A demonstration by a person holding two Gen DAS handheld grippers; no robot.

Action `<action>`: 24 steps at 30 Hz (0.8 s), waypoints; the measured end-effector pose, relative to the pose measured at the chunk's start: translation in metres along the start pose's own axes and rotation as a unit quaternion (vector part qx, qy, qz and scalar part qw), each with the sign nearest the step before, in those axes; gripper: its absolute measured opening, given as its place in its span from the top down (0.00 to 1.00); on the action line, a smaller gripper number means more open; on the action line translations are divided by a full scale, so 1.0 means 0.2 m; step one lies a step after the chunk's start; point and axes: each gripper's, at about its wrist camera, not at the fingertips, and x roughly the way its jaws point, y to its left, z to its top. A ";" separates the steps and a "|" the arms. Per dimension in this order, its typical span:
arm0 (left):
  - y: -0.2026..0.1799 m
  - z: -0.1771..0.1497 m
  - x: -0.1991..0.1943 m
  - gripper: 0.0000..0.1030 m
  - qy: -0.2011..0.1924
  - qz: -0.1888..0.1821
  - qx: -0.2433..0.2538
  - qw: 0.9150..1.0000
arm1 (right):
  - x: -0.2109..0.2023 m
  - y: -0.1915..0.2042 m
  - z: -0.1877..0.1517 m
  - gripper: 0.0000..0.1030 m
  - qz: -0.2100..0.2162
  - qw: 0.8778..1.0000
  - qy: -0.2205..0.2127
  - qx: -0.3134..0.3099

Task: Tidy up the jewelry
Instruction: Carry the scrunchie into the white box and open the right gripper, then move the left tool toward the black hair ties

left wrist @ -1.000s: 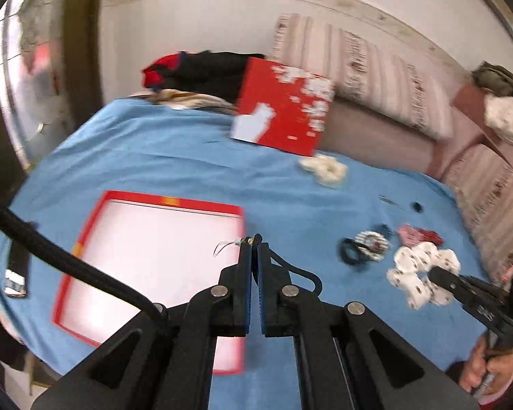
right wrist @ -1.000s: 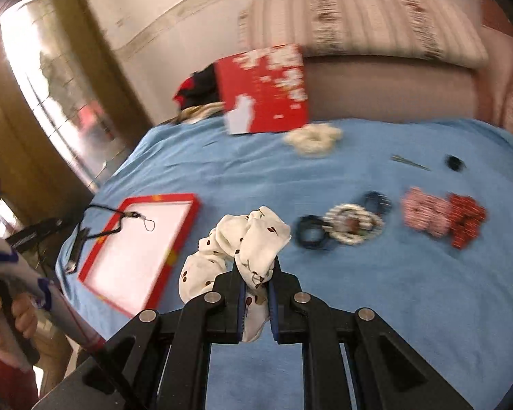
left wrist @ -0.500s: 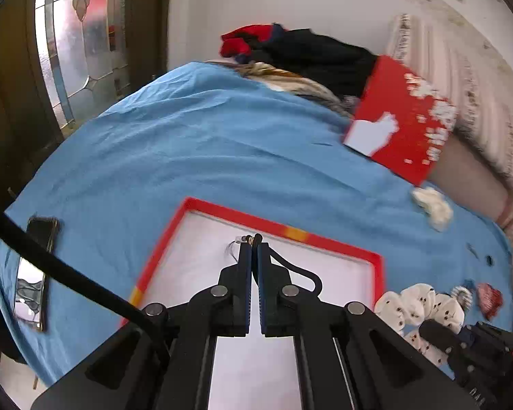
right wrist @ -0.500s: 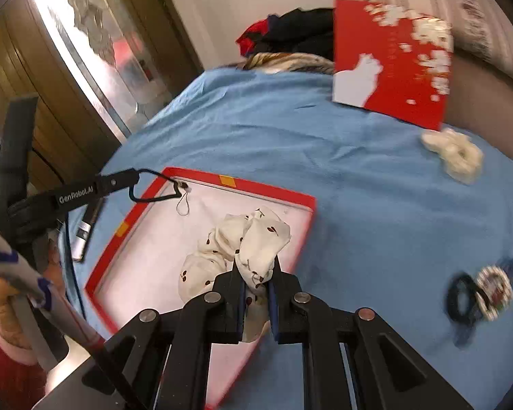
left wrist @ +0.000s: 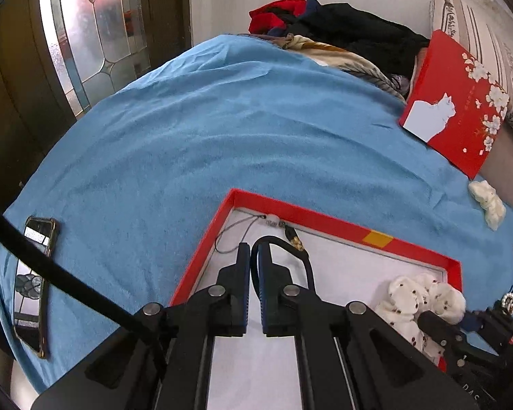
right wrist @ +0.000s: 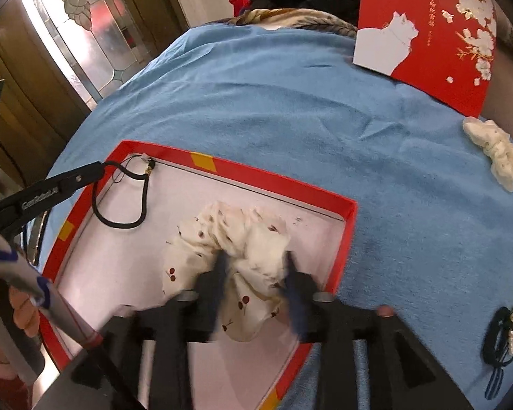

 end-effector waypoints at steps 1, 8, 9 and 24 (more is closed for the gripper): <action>0.00 0.00 -0.01 0.84 0.000 0.000 -0.001 1.000 | -0.02 0.00 0.00 0.49 -0.001 1.000 -0.005 -0.002; -0.03 -0.06 -0.24 0.65 -0.027 -0.010 -0.016 0.999 | -0.28 0.00 -0.05 0.44 -0.011 0.999 -0.046 -0.027; -0.04 -0.08 -0.28 0.64 -0.032 -0.011 -0.017 0.999 | -0.32 0.00 -0.07 0.44 -0.013 0.998 -0.050 -0.028; -0.55 -0.59 -0.72 0.56 -0.019 -0.056 0.045 0.997 | -0.80 -0.53 -0.73 0.40 -0.071 0.994 -0.064 0.044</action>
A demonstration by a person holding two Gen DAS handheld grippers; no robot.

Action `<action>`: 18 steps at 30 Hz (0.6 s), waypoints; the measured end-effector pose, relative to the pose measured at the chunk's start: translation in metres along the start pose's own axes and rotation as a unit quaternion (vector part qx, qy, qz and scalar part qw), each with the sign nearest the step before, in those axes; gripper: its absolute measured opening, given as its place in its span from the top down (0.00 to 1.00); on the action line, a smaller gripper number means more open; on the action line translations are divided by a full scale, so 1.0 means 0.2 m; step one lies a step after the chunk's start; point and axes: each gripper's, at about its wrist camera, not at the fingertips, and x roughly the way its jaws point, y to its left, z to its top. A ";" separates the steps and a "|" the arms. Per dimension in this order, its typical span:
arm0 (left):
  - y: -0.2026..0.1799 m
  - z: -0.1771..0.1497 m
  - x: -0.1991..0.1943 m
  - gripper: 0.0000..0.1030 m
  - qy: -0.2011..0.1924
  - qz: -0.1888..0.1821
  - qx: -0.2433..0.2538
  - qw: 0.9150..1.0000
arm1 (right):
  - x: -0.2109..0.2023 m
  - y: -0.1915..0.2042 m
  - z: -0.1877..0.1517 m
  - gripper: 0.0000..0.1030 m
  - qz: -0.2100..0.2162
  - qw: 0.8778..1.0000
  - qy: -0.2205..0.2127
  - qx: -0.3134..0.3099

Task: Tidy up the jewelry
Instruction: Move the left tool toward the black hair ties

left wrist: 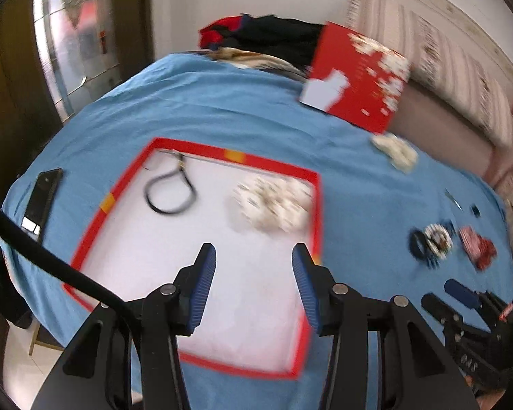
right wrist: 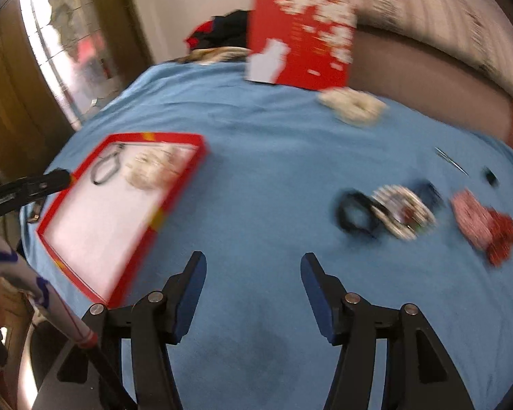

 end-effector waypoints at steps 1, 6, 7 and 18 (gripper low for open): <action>-0.06 -0.04 -0.02 0.56 0.002 -0.006 0.009 1.000 | -0.03 -0.08 -0.05 0.40 -0.012 1.000 0.003 0.011; -0.27 -0.16 -0.07 0.56 0.015 -0.030 0.043 0.999 | -0.12 -0.38 -0.23 0.40 -0.045 0.997 0.008 0.067; -0.32 -0.18 -0.08 0.56 0.017 -0.032 0.050 0.998 | -0.14 -0.43 -0.25 0.40 -0.050 0.996 0.007 0.077; -0.66 -0.28 -0.10 0.56 0.022 -0.013 0.134 0.991 | -0.29 -0.76 -0.45 0.40 -0.091 0.988 -0.007 0.127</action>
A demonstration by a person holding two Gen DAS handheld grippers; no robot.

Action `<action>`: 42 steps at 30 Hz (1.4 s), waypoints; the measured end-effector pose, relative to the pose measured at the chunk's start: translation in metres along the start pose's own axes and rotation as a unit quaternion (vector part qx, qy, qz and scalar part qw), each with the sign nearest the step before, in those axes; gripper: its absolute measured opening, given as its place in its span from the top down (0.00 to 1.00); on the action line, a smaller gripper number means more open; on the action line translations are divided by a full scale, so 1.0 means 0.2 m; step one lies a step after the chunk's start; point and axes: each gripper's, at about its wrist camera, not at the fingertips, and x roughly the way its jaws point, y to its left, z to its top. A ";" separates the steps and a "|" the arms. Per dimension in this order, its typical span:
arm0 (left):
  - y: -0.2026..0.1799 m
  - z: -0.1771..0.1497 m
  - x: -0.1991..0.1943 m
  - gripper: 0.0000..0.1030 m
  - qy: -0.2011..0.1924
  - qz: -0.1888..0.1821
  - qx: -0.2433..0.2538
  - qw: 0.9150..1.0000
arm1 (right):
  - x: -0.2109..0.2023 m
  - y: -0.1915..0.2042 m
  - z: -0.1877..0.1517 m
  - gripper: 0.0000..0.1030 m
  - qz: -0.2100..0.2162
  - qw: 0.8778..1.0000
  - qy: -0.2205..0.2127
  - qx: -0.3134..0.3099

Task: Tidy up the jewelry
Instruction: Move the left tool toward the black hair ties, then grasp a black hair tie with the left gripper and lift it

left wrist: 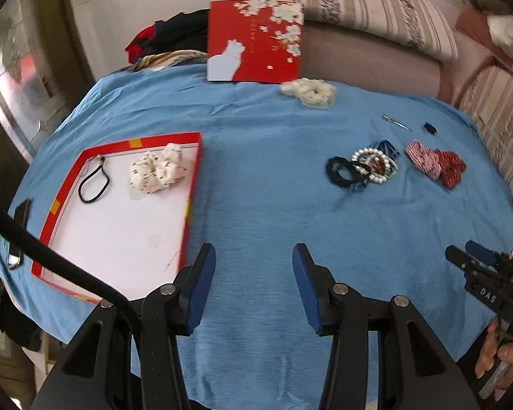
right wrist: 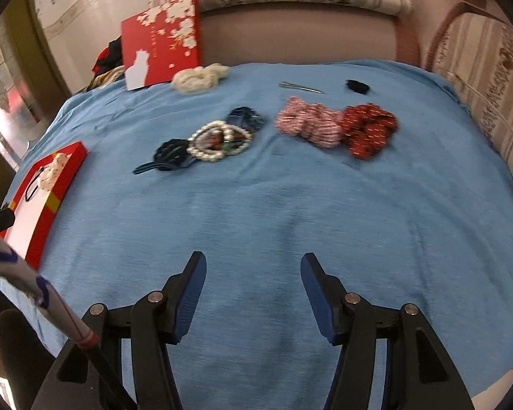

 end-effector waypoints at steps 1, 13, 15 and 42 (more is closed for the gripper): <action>-0.02 0.00 0.00 0.56 0.001 0.001 0.004 1.000 | 0.00 -0.02 0.00 0.40 0.000 1.000 0.000 0.004; -0.14 0.08 0.17 0.54 0.028 -0.019 0.010 0.999 | 0.03 -0.26 0.00 0.39 -0.009 0.999 -0.008 0.049; -0.16 0.12 0.24 0.54 0.035 -0.031 0.008 0.999 | 0.04 -0.30 0.00 0.39 -0.010 0.998 -0.009 0.058; -0.41 0.45 0.80 0.92 0.093 -0.112 0.033 0.989 | 0.22 -0.49 0.05 0.39 -0.005 0.992 -0.041 0.118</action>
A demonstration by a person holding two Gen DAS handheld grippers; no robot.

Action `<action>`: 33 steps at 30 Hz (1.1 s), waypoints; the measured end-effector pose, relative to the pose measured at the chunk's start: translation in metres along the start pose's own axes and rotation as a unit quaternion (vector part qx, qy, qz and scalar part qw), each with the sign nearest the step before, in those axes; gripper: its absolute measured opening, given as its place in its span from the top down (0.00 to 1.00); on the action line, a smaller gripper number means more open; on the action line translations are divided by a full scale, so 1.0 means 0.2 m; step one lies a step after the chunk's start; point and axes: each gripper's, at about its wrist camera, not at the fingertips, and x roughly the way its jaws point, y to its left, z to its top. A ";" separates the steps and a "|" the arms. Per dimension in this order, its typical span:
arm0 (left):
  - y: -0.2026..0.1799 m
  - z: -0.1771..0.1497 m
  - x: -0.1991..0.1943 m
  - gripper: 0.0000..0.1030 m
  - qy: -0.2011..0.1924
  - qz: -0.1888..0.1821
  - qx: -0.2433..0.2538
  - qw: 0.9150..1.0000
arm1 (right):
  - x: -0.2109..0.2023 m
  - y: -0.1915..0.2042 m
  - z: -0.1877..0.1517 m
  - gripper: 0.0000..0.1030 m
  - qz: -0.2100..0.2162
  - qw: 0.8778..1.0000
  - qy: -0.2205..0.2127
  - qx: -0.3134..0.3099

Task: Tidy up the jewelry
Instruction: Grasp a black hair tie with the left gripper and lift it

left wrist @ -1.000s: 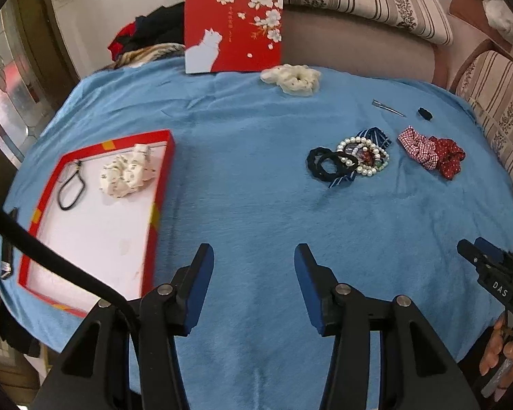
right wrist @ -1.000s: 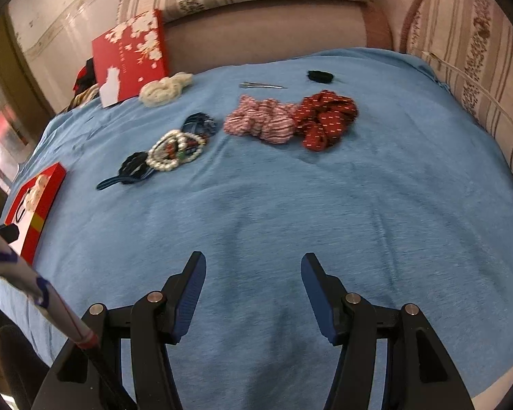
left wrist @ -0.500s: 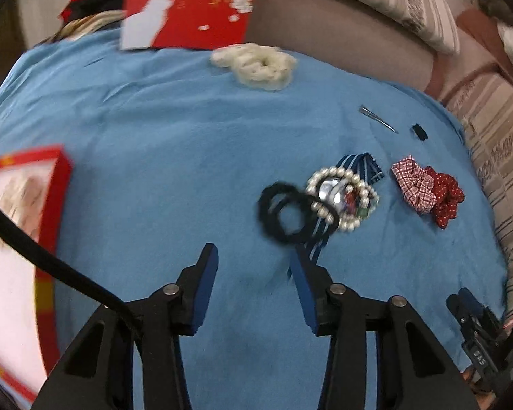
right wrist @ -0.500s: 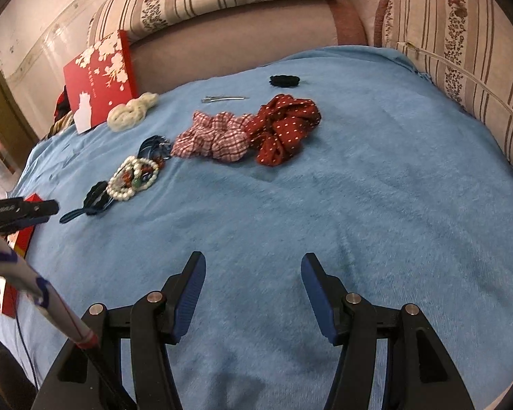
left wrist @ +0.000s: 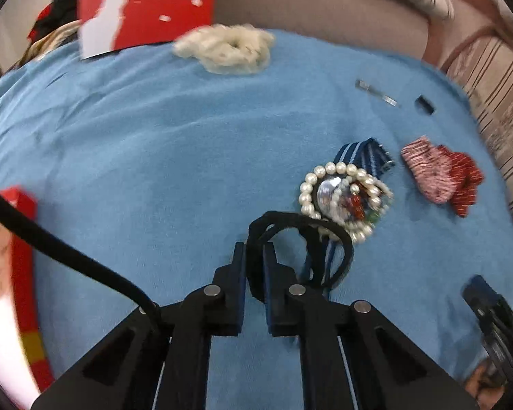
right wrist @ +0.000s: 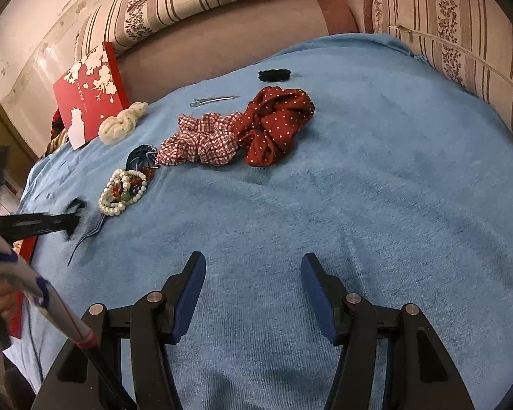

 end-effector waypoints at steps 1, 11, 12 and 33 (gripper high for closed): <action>0.04 -0.04 -0.08 0.92 -0.008 -0.006 -0.007 1.000 | 0.00 0.00 0.00 0.39 -0.001 1.000 0.000 -0.001; 0.39 -0.32 -0.42 0.61 -0.044 -0.008 -0.079 0.996 | -0.01 0.02 -0.03 0.39 -0.008 1.000 -0.001 -0.009; 0.42 -0.33 -0.42 0.61 -0.043 -0.009 -0.092 0.995 | -0.01 0.02 -0.03 0.39 -0.010 1.000 -0.001 -0.010; 0.21 -0.20 0.00 0.67 0.032 0.017 0.017 0.999 | 0.03 0.10 -0.05 0.29 -0.034 0.998 0.000 -0.050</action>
